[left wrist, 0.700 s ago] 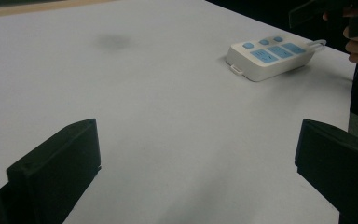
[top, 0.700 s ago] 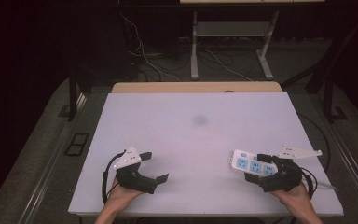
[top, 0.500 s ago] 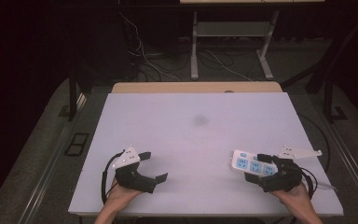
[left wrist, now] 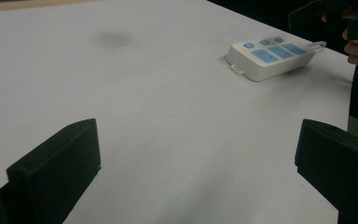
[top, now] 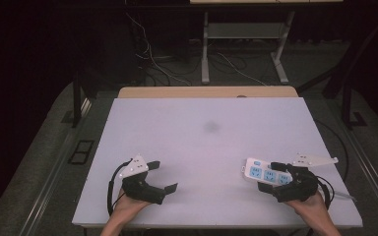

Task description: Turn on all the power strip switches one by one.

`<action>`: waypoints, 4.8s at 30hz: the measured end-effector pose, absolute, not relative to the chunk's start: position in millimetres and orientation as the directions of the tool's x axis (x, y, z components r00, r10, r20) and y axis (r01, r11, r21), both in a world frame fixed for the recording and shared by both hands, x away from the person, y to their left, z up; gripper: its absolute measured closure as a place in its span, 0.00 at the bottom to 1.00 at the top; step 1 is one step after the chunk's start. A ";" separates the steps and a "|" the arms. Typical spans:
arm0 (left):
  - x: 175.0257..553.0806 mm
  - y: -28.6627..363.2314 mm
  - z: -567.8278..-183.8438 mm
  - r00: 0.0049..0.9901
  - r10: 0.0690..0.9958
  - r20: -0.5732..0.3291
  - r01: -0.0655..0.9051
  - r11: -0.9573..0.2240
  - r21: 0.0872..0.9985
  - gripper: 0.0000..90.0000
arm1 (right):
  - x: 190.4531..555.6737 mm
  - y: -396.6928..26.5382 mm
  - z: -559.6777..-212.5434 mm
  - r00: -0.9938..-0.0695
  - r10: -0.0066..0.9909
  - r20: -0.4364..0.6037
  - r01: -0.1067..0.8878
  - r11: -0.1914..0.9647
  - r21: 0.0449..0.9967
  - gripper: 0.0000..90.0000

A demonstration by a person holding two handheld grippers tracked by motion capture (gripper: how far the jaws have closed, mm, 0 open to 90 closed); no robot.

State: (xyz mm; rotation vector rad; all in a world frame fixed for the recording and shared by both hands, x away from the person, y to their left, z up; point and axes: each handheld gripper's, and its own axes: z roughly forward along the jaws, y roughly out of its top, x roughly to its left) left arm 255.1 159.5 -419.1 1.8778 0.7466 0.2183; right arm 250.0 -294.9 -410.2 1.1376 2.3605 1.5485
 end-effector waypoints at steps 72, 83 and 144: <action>257.8 162.2 -423.4 0.787 0.582 -0.205 0.410 -0.246 0.878 0.00 | 293.8 -338.4 -373.6 -0.723 0.664 0.193 0.619 0.497 0.609 0.07; 258.1 162.1 -424.3 0.784 0.585 -0.209 0.417 -0.246 0.875 0.00 | 301.2 -349.3 -370.4 -0.743 0.637 0.206 0.620 0.539 0.570 0.37; 260.2 162.7 -426.3 0.777 0.596 -0.202 0.418 -0.248 0.874 0.00 | 319.9 -363.5 -411.9 -0.694 0.668 0.269 0.679 0.482 0.554 1.00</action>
